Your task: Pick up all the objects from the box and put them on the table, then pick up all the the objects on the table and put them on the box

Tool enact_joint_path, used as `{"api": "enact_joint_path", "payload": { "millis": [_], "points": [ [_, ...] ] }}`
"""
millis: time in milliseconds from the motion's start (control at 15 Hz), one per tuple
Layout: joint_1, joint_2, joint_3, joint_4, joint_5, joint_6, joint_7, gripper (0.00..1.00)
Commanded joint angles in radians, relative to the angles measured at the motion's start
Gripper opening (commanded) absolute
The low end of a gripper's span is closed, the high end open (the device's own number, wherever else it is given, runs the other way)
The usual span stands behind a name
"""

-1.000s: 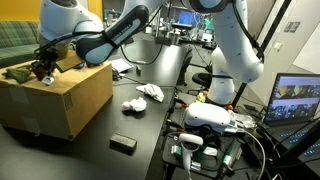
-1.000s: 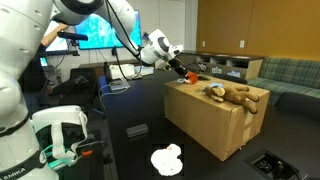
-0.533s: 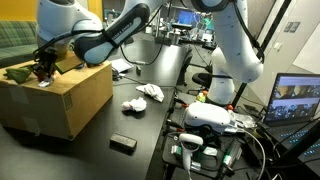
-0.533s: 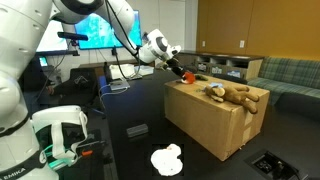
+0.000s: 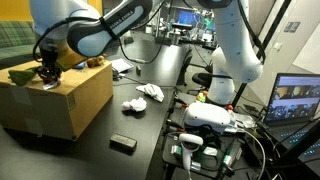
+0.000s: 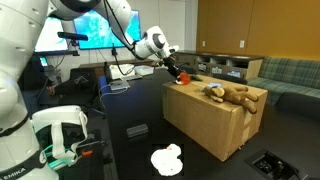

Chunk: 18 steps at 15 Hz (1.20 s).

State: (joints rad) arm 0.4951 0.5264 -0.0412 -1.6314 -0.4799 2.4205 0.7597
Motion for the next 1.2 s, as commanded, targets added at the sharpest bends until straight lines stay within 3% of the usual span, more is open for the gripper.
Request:
{"api": "enact_joint_path", "payload": {
  "millis": [0, 400, 667, 1133],
  "points": [
    [-0.061, -0.190, 0.041, -0.156, 0.060, -0.094, -0.094, 0.02],
    [-0.146, -0.427, 0.080, -0.297, 0.097, -0.279, -0.138, 0.02],
    [-0.224, -0.510, 0.125, -0.359, 0.249, -0.396, -0.289, 0.02],
    [-0.271, -0.474, 0.165, -0.554, 0.403, -0.346, -0.451, 0.02]
  ]
}}
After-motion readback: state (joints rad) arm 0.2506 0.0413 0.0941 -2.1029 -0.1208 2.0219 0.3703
